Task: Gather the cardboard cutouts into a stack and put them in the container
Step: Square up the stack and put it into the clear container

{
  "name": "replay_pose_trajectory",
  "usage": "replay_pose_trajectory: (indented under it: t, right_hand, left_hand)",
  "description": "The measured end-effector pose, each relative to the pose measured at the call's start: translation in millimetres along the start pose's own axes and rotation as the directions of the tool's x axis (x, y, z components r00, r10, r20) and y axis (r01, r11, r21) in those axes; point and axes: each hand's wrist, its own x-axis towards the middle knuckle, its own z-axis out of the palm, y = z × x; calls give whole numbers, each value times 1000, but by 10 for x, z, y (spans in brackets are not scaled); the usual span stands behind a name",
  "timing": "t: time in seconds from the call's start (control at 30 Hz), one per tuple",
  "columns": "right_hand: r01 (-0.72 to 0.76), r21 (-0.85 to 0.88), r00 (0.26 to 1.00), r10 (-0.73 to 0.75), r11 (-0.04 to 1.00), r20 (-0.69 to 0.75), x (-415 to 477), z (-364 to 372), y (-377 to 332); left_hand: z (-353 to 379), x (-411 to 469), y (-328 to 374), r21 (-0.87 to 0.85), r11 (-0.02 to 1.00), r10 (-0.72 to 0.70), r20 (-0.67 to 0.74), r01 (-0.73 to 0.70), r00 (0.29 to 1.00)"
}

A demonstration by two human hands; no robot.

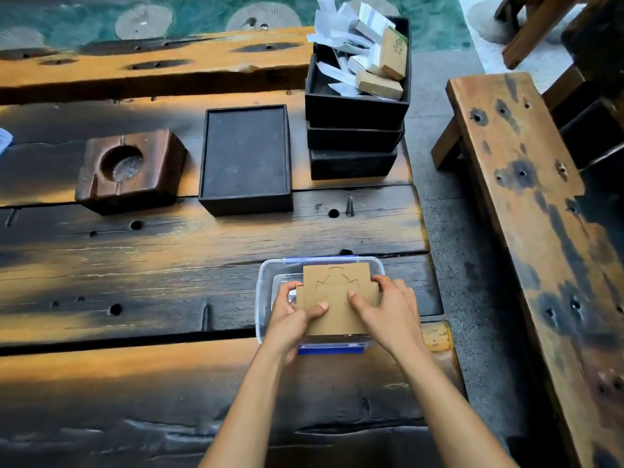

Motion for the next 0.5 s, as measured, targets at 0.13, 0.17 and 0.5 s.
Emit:
replay_pose_trajectory:
  t: [0.13, 0.17, 0.5]
  right_hand:
    - [-8, -68, 1000, 8, 998, 1, 88, 1, 50]
    - [-16, -70, 1000, 17, 997, 5, 101, -3, 73]
    - [-40, 17, 995, 39, 999, 91, 157, 56, 219]
  left_hand:
    - [-27, 168, 12, -26, 1000, -6, 0, 6, 1000]
    - [-16, 198, 14, -21, 1000, -3, -1, 3, 1000]
    - [-81, 312, -20, 14, 999, 49, 31, -50, 998]
